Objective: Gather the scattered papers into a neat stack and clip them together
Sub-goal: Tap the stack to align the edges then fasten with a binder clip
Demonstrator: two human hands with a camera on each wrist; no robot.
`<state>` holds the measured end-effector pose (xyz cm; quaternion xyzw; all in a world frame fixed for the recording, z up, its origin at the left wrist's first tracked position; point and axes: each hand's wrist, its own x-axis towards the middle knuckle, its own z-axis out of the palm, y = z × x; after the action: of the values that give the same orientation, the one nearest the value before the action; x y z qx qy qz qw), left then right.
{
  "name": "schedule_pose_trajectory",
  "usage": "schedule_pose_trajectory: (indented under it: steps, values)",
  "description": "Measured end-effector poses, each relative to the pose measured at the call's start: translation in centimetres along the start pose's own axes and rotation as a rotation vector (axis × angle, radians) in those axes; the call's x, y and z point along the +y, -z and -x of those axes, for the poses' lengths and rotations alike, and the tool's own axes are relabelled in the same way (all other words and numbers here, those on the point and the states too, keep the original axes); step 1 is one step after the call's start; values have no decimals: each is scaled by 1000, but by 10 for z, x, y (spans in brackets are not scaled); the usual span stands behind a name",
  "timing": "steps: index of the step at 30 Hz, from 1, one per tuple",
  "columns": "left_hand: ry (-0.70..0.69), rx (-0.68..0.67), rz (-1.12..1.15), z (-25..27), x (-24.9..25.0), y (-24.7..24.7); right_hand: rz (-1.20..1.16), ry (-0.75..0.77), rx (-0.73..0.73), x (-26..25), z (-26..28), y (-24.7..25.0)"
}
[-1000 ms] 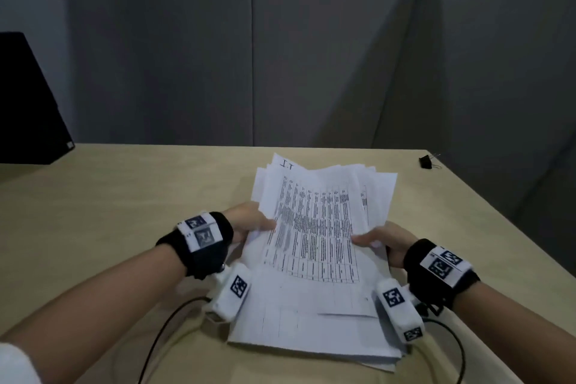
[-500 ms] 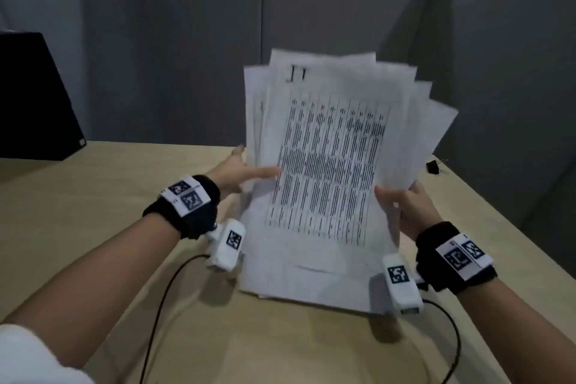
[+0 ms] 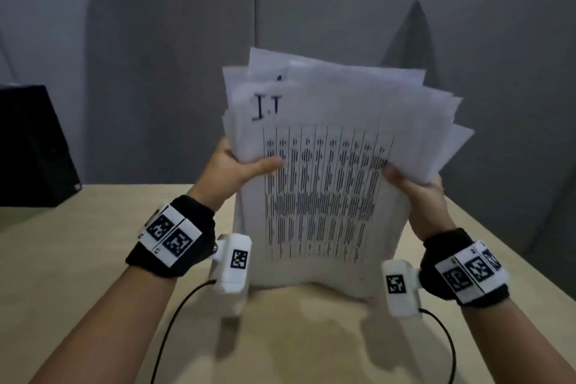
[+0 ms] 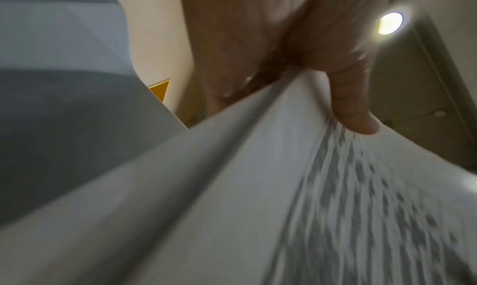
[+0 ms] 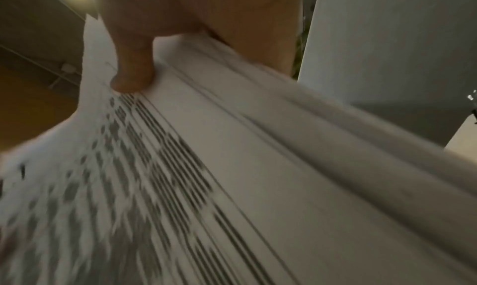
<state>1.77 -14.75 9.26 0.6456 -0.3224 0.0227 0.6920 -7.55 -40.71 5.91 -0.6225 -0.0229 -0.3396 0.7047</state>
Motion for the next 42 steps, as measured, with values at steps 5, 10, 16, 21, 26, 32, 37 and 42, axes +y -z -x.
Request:
schedule_pose_trajectory:
  steps: [5,10,16,21,26,32,37,42]
  values:
    - [-29,-15,46,-1,5,-13,47,-14,-121,-9,-6,-4]
    - [-29,67,166,-9,15,-16,16,30,-93,-22,-8,-4]
    - [-109,140,135,-14,28,-42,72,19,9,-14,-4,-26]
    - [-227,252,-62,-32,55,-44,78,9,29,-11,-1,-26]
    - [-197,366,193,-29,43,-32,57,9,-8,-3,0,-19]
    - [-105,346,536,-25,40,-17,8,-26,-57,4,1,-13]
    - [28,158,390,-21,53,-34,83,-23,-49,0,4,-16]
    - [-92,147,118,-6,18,-15,106,-33,-25,-1,5,-12]
